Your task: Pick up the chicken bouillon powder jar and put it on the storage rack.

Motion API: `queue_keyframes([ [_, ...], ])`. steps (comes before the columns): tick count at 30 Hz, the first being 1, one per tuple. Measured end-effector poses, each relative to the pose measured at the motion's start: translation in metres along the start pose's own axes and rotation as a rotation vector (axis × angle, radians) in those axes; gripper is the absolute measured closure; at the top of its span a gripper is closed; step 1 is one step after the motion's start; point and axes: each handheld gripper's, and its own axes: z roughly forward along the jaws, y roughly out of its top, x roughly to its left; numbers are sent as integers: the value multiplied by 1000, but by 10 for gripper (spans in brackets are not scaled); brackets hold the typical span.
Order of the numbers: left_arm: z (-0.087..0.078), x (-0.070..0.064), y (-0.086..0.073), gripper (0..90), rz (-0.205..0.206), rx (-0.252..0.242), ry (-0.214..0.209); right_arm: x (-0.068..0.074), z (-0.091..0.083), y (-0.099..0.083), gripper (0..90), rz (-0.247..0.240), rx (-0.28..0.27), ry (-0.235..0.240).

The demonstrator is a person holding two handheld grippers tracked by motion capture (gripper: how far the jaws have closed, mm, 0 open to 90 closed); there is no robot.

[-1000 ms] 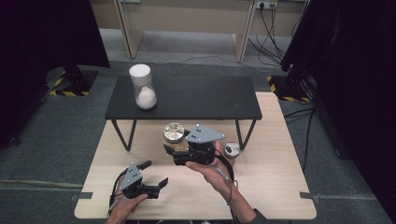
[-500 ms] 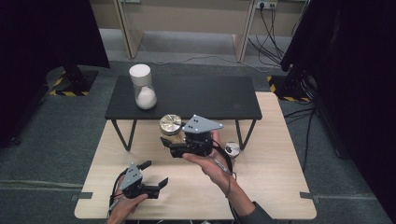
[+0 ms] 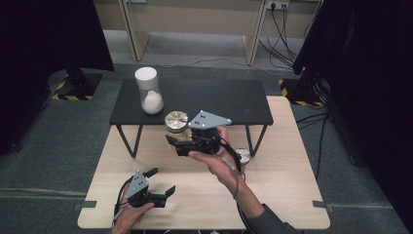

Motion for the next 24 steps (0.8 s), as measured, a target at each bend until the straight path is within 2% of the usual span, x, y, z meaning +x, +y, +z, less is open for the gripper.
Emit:
queue_keyframes([
  [24,0,0,0,34,1,0,-1,-18,12,36,305,-3,4,-74],
])
